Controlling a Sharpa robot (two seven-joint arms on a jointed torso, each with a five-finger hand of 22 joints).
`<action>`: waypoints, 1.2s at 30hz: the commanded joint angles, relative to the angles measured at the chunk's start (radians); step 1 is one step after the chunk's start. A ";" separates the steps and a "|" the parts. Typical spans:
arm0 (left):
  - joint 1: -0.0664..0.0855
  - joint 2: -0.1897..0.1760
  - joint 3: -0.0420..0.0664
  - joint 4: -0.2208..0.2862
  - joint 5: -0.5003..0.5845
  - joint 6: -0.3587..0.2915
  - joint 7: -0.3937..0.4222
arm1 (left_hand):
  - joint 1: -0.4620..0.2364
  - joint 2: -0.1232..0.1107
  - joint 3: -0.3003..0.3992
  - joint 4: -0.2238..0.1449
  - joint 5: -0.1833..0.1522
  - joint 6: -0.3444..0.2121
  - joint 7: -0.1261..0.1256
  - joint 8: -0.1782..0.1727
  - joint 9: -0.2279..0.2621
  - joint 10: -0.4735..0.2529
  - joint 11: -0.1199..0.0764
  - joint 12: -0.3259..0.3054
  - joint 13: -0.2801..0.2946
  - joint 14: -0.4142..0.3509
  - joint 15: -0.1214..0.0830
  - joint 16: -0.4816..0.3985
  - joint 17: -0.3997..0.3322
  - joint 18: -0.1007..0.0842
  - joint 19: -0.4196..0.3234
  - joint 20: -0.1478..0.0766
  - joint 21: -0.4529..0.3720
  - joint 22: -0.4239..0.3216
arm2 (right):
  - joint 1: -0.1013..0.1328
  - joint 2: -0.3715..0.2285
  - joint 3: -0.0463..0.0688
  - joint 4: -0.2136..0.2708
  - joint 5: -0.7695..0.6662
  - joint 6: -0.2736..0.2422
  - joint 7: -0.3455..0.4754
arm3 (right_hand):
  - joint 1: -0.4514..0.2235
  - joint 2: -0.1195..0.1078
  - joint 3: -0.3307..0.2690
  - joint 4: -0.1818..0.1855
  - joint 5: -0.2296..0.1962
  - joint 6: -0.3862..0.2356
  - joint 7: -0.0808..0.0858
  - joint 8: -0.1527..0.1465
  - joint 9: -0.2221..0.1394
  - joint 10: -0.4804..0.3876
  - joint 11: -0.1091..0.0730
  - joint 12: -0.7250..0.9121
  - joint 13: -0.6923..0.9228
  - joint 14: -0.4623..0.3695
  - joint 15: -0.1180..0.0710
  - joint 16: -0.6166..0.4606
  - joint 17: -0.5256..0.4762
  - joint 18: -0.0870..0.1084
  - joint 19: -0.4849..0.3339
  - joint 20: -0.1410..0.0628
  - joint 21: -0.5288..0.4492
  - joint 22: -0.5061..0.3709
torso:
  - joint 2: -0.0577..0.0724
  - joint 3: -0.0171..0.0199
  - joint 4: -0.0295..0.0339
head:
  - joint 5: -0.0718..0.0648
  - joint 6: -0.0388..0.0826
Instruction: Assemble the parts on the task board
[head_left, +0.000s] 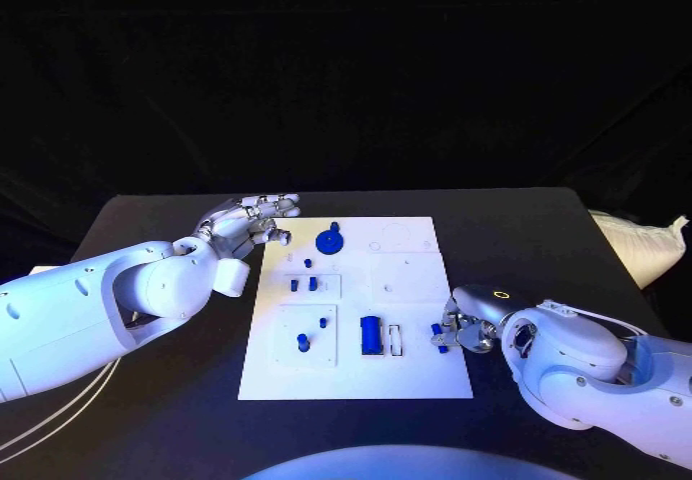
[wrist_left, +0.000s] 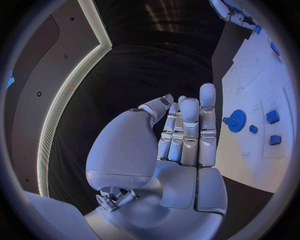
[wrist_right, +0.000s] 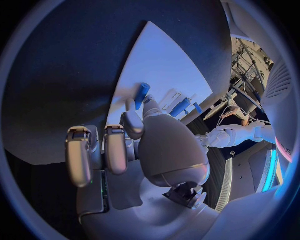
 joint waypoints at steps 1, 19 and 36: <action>-0.001 0.000 0.000 0.002 -0.004 0.019 0.004 | 0.001 0.011 -0.001 -0.004 0.003 -0.005 0.004 0.007 -0.001 -0.008 -0.001 0.005 0.002 -0.009 -0.001 -0.004 -0.002 0.019 -0.001 0.004 -0.004 -0.002 | -0.013 0.011 -0.007 -0.008 -0.065 0.083 -0.058 | 0.041 0.004 0.012 -0.019 -0.014 0.002 0.000 -0.014 -0.007 -0.004 -0.005 -0.010 -0.003 0.063 -0.003 0.000 0.044 -0.005 0.057 -0.002 -0.002 0.212 | 0.000 -0.0002 -0.0002 | 0.001 -0.001; -0.001 0.000 0.000 0.004 -0.004 0.019 0.004 | 0.000 0.012 -0.002 -0.004 0.003 -0.005 0.005 0.007 -0.001 -0.008 -0.001 0.006 0.002 -0.009 -0.001 -0.004 -0.002 0.019 -0.001 0.004 -0.004 -0.002 | -0.020 0.048 -0.007 -0.016 -0.112 0.052 -0.061 | 0.155 0.038 0.159 -0.116 -0.056 0.020 0.008 -0.051 -0.020 -0.009 -0.001 -0.027 -0.009 0.064 0.001 0.005 0.057 -0.005 0.058 -0.001 -0.001 0.214 | -0.001 -0.0006 -0.0007 | 0.005 -0.001; -0.001 -0.002 0.000 0.005 -0.005 0.019 0.005 | -0.002 0.013 -0.002 -0.003 0.003 -0.005 0.004 0.008 -0.001 -0.009 -0.001 0.007 0.002 -0.009 -0.001 -0.004 -0.003 0.019 -0.001 0.005 -0.005 -0.003 | -0.020 0.039 -0.005 0.015 0.039 -0.216 -0.008 | 0.011 -0.037 0.336 -0.084 0.097 0.033 0.005 -0.087 -0.023 0.010 -0.002 -0.009 0.004 0.067 0.000 0.009 0.067 -0.008 0.066 0.000 0.007 0.223 | 0.000 -0.0001 -0.0013 | 0.010 0.002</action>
